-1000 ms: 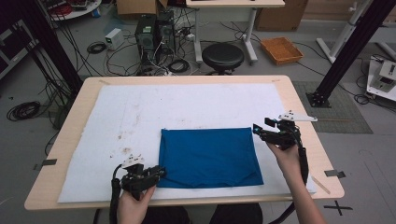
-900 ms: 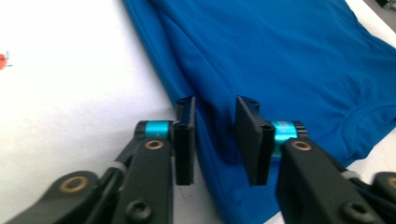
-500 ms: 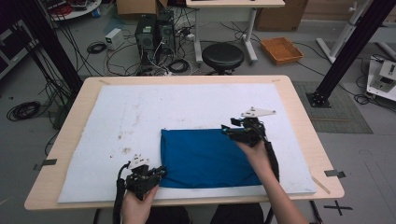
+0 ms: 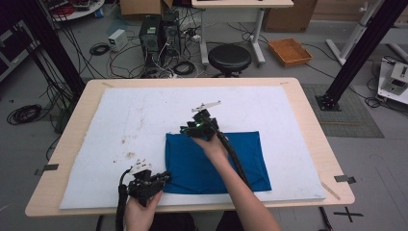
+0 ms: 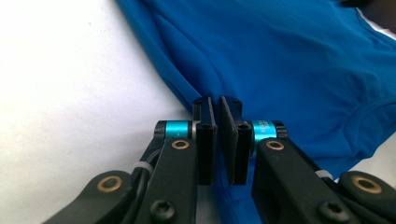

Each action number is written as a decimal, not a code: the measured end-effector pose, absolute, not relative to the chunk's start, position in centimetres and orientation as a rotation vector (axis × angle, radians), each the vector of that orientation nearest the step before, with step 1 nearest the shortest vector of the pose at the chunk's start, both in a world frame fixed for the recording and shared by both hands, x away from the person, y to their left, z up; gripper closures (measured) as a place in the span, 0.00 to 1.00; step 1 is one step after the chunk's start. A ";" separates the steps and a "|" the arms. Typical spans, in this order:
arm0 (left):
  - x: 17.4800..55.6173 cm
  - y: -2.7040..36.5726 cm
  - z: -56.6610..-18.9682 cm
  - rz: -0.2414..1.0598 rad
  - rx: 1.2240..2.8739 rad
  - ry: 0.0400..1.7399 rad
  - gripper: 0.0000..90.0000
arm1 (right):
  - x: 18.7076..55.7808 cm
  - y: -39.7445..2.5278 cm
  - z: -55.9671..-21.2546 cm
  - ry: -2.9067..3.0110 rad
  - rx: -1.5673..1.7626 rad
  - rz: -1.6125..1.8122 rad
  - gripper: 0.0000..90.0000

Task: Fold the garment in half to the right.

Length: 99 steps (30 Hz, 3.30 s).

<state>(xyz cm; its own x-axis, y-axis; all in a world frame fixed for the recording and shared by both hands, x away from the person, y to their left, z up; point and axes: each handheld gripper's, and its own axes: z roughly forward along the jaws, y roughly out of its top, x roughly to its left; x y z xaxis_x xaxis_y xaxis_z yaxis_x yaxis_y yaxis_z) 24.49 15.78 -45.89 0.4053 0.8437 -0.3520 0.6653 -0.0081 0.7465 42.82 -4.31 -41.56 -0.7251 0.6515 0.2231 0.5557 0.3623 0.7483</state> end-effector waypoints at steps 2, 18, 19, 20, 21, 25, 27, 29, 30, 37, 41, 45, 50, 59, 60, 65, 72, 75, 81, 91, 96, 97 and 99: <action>24.5 15.8 -45.9 0.240 1.730 1.323 0.94 | 43.2 -2.7 -42.0 2.513 1.101 1.269 0.70; 24.5 15.9 -46.0 0.234 1.731 1.311 0.94 | 44.4 3.3 -43.9 2.609 0.993 1.034 0.87; 24.5 15.9 -46.0 0.239 1.729 1.314 0.94 | 44.5 3.2 -43.9 2.611 0.974 1.026 0.89; 24.5 15.9 -46.0 0.243 1.733 1.313 0.94 | 44.5 3.2 -43.9 2.613 0.959 1.013 0.93; 24.5 15.9 -46.0 0.242 1.733 1.311 0.94 | 44.5 3.1 -43.9 2.614 0.948 1.009 0.96; 24.5 15.9 -46.0 0.242 1.735 1.310 0.94 | 44.3 2.9 -43.4 2.606 0.952 1.045 0.97; 24.4 15.9 -45.9 0.243 1.736 1.310 0.94 | 44.2 2.9 -43.1 2.596 0.949 1.068 0.98; 24.4 15.9 -45.9 0.244 1.737 1.307 0.94 | 44.1 2.7 -42.7 2.594 0.949 1.086 0.98; 24.4 15.9 -45.8 0.245 1.740 1.304 0.94 | 44.1 2.6 -42.6 2.593 0.950 1.091 0.98; 24.0 15.8 -44.9 0.260 1.733 1.262 0.94 | 44.1 1.3 -41.6 2.586 0.973 1.185 0.98; 23.9 15.4 -43.8 0.273 1.749 1.228 0.94 | 43.8 -0.3 -40.4 2.562 0.963 1.254 0.98; 23.9 14.2 -42.3 0.261 1.760 1.174 0.94 | 43.4 -2.4 -39.1 2.537 0.954 1.315 0.98; 24.1 11.3 -40.3 0.245 1.787 1.079 0.94 | 43.1 -5.5 -37.6 2.502 0.950 1.369 0.98; 25.2 5.4 -39.0 0.177 1.823 0.957 0.94 | 42.1 -11.5 -35.7 2.439 0.946 1.401 0.98; 25.4 4.7 -39.0 0.168 1.828 0.942 0.94 | 42.0 -12.3 -35.5 2.435 0.948 1.399 0.98; 26.1 1.2 -39.6 0.128 1.844 0.902 0.94 | 41.8 -16.2 -35.4 2.416 0.969 1.393 0.97; 26.9 -3.5 -40.4 0.082 1.876 0.856 0.94 | 41.8 -21.8 -36.1 2.395 1.030 1.334 0.98; 27.3 -5.2 -41.0 0.060 1.888 0.850 0.94 | 41.8 -23.7 -36.6 2.379 1.058 1.295 0.98; 28.0 -7.7 -42.4 0.036 1.902 0.864 0.94 | 41.8 -26.0 -38.0 2.373 1.097 1.211 0.98; 28.3 -9.1 -42.8 -0.015 1.834 0.775 0.64 | 42.1 -26.7 -40.0 2.301 1.154 1.042 0.88; 27.8 -6.6 -40.9 0.056 1.799 0.735 0.58 | 40.9 -28.3 -39.8 2.201 1.249 1.079 0.77; 27.8 -5.9 -40.5 0.082 1.796 0.733 0.57 | 40.4 -28.6 -39.8 2.184 1.273 1.091 0.76; 27.8 -4.2 -39.7 0.130 1.799 0.729 0.56 | 39.1 -29.2 -39.7 2.168 1.293 1.121 0.75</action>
<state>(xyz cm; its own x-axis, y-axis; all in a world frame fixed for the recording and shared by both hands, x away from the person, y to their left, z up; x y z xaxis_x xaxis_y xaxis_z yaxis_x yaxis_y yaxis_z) 27.79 -4.16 -39.70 0.8019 0.5359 -0.2642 0.4112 -0.1740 0.8948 39.05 -29.24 -39.71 -0.5061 0.8591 0.0757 0.5582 0.2594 0.7881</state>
